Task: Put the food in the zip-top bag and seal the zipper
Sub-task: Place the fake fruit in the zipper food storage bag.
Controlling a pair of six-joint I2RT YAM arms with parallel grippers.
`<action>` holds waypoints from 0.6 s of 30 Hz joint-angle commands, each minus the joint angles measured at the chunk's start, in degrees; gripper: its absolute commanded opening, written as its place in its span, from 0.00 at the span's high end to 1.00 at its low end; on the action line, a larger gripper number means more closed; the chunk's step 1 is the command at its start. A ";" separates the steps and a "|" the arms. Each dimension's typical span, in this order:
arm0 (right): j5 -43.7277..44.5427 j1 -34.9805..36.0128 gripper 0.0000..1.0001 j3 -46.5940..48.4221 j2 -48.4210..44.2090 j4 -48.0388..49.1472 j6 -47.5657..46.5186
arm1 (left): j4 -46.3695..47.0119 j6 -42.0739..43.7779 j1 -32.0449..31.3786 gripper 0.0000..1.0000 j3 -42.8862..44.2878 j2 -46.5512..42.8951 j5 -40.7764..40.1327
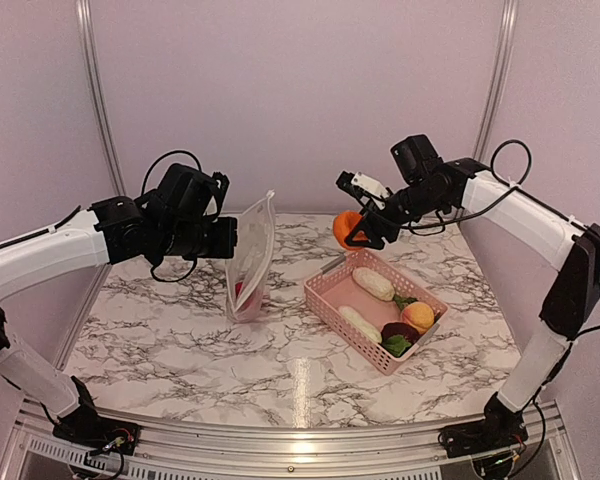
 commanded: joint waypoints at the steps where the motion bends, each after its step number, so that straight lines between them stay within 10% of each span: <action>1: -5.49 2.08 0.43 3.44 -2.07 1.41 -0.86 | 1.47 -0.83 0.26 1.00 -0.40 -0.93 1.11; 18: -14.19 14.58 0.43 14.04 2.84 4.90 0.55 | 2.66 -2.22 0.27 1.00 -2.08 -2.80 1.67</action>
